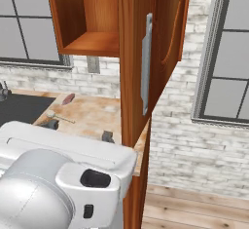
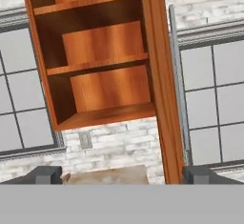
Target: Open the cabinet. Pick the dish brush and place it next to the sink. Then close the cabinet.
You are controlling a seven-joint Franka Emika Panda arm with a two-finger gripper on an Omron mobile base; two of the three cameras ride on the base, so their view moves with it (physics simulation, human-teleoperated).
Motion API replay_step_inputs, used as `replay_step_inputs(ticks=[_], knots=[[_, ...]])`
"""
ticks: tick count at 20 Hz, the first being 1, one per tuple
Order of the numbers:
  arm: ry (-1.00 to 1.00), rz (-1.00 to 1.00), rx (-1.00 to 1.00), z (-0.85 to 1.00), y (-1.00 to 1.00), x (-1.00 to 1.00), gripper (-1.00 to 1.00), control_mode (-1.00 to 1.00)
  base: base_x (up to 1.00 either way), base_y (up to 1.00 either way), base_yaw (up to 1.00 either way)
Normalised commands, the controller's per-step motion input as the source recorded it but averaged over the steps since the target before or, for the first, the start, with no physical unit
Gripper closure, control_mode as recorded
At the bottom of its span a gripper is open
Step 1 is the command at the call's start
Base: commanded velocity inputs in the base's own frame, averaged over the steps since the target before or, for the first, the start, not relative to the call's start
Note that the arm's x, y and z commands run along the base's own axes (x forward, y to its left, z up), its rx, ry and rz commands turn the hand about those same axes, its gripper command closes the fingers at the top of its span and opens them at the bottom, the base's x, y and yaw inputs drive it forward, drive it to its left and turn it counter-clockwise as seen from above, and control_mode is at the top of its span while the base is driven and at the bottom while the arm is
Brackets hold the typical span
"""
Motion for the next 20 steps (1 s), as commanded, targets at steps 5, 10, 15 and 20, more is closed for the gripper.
replay_step_inputs(ticks=[5, 10, 15, 20], knots=[[-0.17, 0.06, 0.0, 0.09, -0.36, 0.46, -1.0, -1.0, 0.0, 0.0, 0.0], [-0.02, 0.35, 0.04, 0.0, -0.3, 0.09, -1.0, -1.0, 0.0, 0.0, 0.0], [-0.02, 0.31, 0.02, 0.0, -0.37, 0.0, -1.0, -1.0, 0.0, 0.0, 0.0], [-0.06, 0.19, 0.01, 0.0, -0.3, 0.26, -1.0, -1.0, 0.0, 0.0, 0.0]])
